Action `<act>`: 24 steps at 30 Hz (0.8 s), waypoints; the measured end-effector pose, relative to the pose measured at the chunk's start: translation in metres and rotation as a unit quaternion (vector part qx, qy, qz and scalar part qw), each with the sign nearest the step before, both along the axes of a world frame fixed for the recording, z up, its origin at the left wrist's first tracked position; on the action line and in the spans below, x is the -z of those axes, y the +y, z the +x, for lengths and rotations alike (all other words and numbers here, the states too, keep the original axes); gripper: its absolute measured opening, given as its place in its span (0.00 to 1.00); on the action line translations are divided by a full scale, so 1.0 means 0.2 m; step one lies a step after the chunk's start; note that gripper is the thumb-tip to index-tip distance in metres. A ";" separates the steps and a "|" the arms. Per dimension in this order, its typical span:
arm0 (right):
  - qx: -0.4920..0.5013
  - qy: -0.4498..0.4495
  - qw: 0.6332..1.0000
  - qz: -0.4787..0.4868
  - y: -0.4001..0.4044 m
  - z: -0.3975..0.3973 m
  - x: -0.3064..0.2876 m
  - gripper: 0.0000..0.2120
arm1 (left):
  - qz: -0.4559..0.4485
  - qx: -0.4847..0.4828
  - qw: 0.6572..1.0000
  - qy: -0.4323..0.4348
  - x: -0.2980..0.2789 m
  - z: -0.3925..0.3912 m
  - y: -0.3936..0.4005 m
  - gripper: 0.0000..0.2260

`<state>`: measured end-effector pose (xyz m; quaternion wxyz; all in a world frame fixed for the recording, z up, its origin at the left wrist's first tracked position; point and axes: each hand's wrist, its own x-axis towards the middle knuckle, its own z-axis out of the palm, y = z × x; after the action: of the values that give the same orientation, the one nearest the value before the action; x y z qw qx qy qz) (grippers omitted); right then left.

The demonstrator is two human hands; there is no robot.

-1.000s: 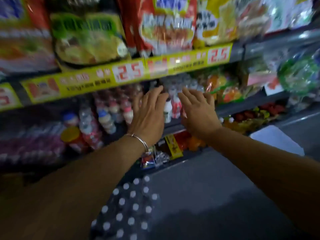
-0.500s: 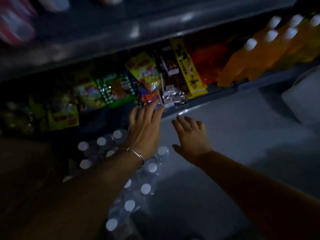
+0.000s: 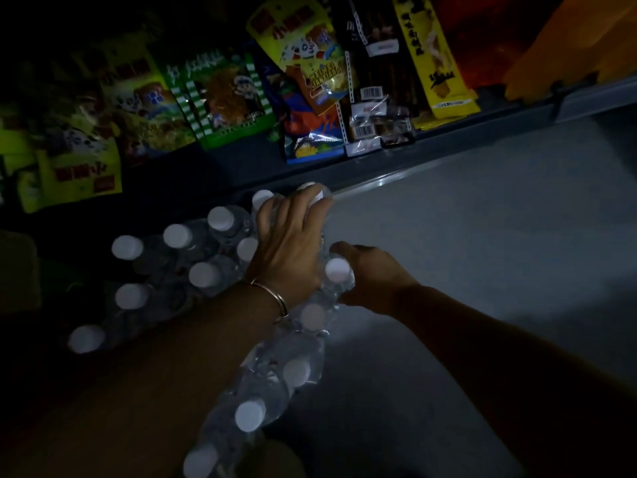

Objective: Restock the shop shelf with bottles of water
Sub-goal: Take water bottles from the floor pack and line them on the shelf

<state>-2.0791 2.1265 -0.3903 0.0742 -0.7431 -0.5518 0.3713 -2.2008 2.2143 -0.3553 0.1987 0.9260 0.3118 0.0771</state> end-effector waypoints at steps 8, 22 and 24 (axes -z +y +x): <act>0.027 -0.004 1.000 -0.011 -0.01 0.09 -0.39 0.34 | 0.003 0.043 0.997 0.070 -0.33 0.07 0.03 0.35; -0.056 0.035 0.992 0.105 0.09 0.33 -2.27 0.27 | -0.121 0.065 0.983 0.121 -1.98 0.26 0.22 0.08; -0.060 0.044 0.989 0.125 0.09 0.36 -2.61 0.25 | -0.120 0.072 0.981 0.137 -2.28 0.26 0.26 0.08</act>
<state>-2.0072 2.1448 0.1317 0.1680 -0.6764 -0.6340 0.3351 -2.1489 2.2658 0.1015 0.2689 0.9173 0.2751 -0.1027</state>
